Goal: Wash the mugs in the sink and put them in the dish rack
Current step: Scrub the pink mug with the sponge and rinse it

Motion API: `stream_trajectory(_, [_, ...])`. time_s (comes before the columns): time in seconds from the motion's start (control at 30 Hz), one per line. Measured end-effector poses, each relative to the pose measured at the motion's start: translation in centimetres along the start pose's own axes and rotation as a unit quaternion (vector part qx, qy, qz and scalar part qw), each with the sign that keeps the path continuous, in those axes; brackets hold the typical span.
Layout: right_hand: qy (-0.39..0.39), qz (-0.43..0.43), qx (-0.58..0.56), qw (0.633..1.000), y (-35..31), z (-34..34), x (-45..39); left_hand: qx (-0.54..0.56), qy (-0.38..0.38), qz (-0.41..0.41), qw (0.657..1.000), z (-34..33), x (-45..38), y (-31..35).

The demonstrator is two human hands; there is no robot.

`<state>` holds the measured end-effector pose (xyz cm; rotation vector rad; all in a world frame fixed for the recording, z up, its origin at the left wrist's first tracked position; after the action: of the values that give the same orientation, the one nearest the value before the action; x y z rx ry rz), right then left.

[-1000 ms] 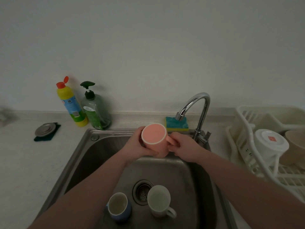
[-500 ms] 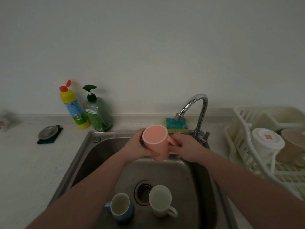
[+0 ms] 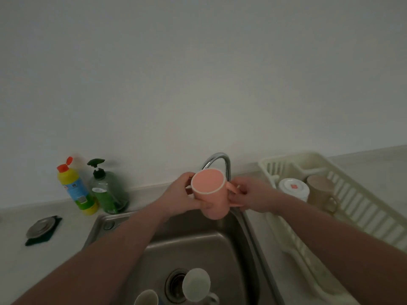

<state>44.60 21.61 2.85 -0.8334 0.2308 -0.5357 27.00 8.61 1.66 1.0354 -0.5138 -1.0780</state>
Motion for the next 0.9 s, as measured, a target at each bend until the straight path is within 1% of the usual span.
stream_trajectory(0.1, [0.025, -0.006, 0.0, 1.0, 0.2, 3.4, 1.2, -0.026, -0.01, -0.023, 0.999, -1.4, -1.6, 3.3])
stream_trajectory(0.2, [0.061, -0.016, 0.015, 0.998, 1.9, 6.5, 2.4, -0.022, -0.044, -0.037, 0.998, -3.8, -3.5, 5.9])
stream_trajectory(0.27, [0.078, -0.029, 0.03, 0.996, 3.1, 8.5, 3.4, -0.041, -0.064, -0.042, 0.996, -5.7, -4.9, 7.3])
stream_trajectory(0.47, [0.108, -0.107, 0.054, 0.987, 8.6, 12.4, 6.7, -0.067, -0.147, -0.05, 0.986, -13.5, -8.5, 9.4])
stream_trajectory(0.63, [0.081, -0.145, 0.088, 0.982, 11.6, 13.4, 9.5, -0.09, -0.229, -0.072, 0.967, -19.1, -10.3, 9.6])
stream_trajectory(0.77, [0.053, -0.176, 0.059, 0.981, 13.0, 13.3, 11.2, -0.121, -0.275, -0.089, 0.95, -22.2, -10.6, 9.0])
stream_trajectory(0.9, [0.02, -0.23, 0.056, 0.971, 14.5, 13.3, 11.9, -0.135, -0.312, -0.119, 0.933, -24.2, -10.2, 8.9])
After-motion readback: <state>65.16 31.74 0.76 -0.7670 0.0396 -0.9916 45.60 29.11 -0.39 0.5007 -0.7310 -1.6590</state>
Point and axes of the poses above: each hand's wrist, its own x-axis away from the middle knuckle, its own z-axis out of the back of the hand, y = z × x, the point moved 2 cm from there along -x, towards the middle knuckle, and after that the axes turned 3 degrees about -z, right-handed, at the moved point
